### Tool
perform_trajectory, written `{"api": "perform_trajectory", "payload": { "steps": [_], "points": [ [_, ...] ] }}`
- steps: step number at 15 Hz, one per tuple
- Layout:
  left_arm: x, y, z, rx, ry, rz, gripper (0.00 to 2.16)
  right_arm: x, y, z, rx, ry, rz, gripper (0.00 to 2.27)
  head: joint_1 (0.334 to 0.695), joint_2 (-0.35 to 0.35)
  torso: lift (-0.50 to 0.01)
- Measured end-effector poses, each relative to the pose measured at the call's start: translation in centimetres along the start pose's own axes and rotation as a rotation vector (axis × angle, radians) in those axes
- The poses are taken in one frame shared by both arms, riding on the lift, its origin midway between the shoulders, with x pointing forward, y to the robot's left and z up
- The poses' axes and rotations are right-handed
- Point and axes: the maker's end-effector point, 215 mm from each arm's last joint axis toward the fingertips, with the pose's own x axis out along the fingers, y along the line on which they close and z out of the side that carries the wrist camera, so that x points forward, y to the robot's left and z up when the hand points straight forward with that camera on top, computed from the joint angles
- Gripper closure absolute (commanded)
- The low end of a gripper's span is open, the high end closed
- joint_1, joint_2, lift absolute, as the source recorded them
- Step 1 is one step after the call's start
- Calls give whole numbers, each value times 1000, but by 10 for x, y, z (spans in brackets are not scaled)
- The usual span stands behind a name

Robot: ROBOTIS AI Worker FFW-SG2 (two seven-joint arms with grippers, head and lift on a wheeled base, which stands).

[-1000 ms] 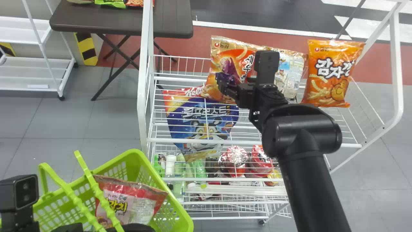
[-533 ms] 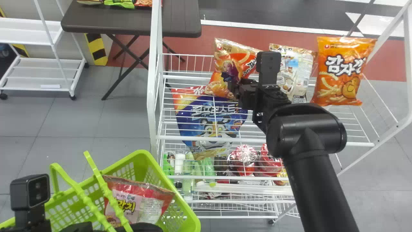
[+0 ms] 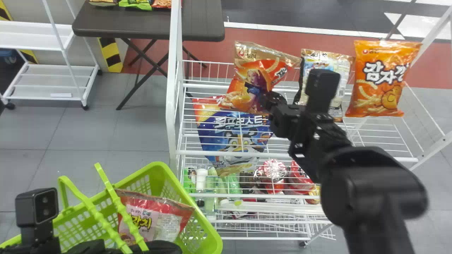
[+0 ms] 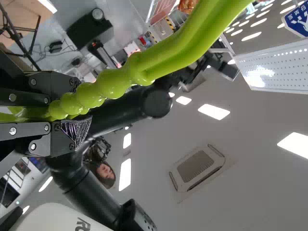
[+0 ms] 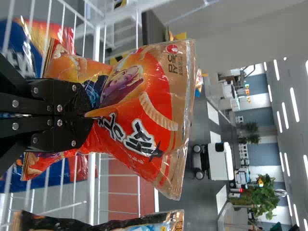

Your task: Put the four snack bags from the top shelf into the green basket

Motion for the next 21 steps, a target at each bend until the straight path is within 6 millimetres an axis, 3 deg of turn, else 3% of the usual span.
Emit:
{"api": "perform_trajectory", "payload": {
  "steps": [2, 4, 7, 9, 12, 15, 21],
  "points": [
    [-1, 2, 3, 3, -1, 1, 2148, -41, 21, -11, 31, 50, 52, 2256, 695, -83, 0],
    [-1, 5, 8, 9, -2, 0, 2148, -83, 49, -36, 51, 137, 123, 2256, 695, -60, 0],
    [2, 7, 12, 13, 2, -5, 2148, -125, 97, -62, 108, 233, 258, 2256, 695, -11, 0],
    [4, 7, 13, 9, 3, -10, 2148, -146, 131, -75, 145, 302, 364, 2256, 695, 63, 0],
    [8, 6, 11, 3, 9, -21, 2148, -159, 172, -91, 148, 371, 458, 2256, 695, 127, 0],
    [11, 5, 10, 1, 11, -28, 2148, -162, 197, -113, 161, 428, 511, 2256, 695, 194, 0],
    [18, 2, 7, -5, 17, -45, 2148, -171, 244, -183, 250, 624, 659, 2256, 695, 310, 0]
  ]
}}
